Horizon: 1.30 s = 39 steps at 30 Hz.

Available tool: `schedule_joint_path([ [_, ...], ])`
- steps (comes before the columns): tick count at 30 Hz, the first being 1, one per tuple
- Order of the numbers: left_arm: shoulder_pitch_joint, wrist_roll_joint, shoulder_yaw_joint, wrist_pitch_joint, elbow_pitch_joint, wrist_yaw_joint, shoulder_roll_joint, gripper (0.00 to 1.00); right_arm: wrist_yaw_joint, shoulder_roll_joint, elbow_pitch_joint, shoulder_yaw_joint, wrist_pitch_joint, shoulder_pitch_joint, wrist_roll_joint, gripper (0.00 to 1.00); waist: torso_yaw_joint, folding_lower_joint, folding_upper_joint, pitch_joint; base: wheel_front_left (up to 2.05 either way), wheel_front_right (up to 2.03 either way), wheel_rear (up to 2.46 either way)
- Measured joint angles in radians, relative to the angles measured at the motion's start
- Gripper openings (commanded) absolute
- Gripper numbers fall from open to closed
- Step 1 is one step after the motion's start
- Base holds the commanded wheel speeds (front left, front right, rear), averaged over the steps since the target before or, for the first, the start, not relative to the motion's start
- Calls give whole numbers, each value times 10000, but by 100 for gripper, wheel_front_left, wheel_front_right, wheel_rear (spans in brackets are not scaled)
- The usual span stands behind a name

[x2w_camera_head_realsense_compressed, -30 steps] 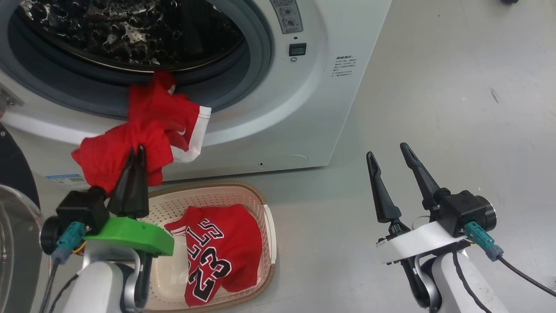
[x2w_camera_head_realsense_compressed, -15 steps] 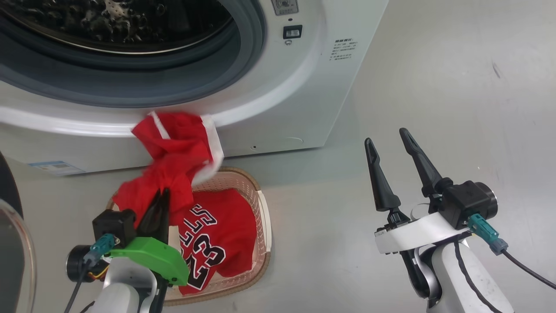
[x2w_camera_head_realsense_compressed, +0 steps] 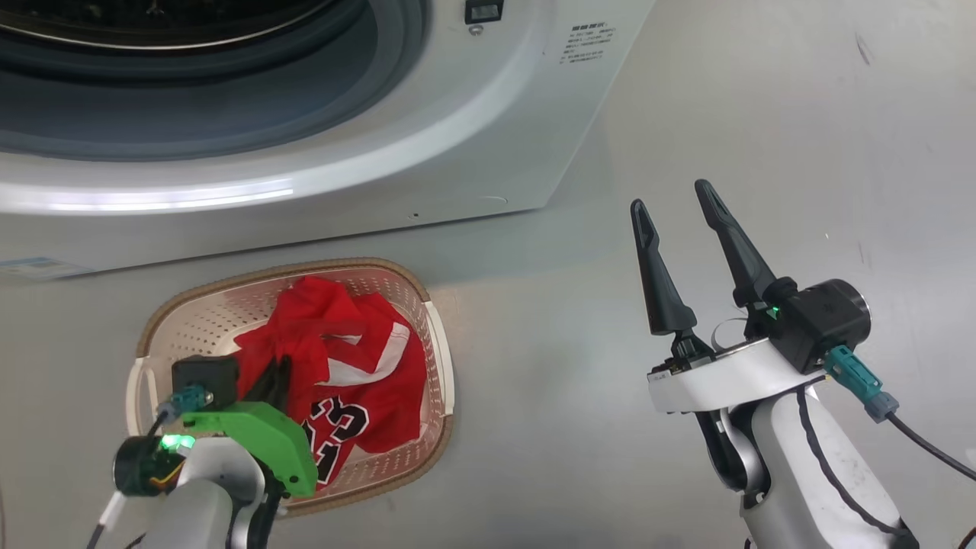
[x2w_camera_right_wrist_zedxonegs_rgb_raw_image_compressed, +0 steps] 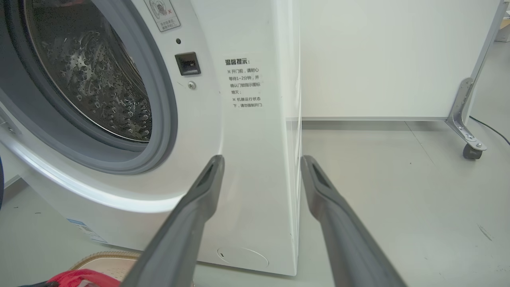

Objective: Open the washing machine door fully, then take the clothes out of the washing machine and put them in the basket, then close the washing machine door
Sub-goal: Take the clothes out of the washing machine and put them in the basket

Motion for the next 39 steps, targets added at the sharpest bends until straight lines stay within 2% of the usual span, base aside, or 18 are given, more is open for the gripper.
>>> schedule_joint_path([
  [9, -1311, 54, 84, 577, 1350, -25, 405, 0, -155, -2, -238, 303, 0, -536, 314, 100, -427, 0, 0, 758, 0, 0, 0],
  [16, -2055, 12, 56, 1139, 2663, -56, 347, 0, -171, -6, -263, 435, 0, -839, 447, 100, -891, 0, 0, 1327, 0, 0, 0],
  [22, -2354, -167, 153, 1344, 3561, -56, 259, 0, -326, -6, -265, 479, 0, -971, 479, 100, -1211, 0, 0, 1597, 0, 0, 0],
  [32, -2722, -384, 374, 1346, 4640, -132, 77, 1, -414, -4, -219, 449, 0, -1040, 487, 100, -1341, 1, 0, 1683, 0, 0, 0],
  [34, -2764, -453, 403, 1338, 4727, -132, 46, 47, -416, -4, -215, 439, 0, -1070, 487, 100, -1337, 0, -1, 1678, 0, 0, 0],
  [36, -2856, -483, 383, 1333, 4861, -142, 25, 100, -416, -4, -211, 424, 0, -1088, 487, 100, -1322, 0, 0, 1665, 0, 0, 0],
  [39, -3002, -483, 372, 1122, 5055, -205, 10, 100, -422, -4, -165, 332, 0, -1089, 483, 100, -1276, 1, 0, 1624, 0, 0, 0],
])
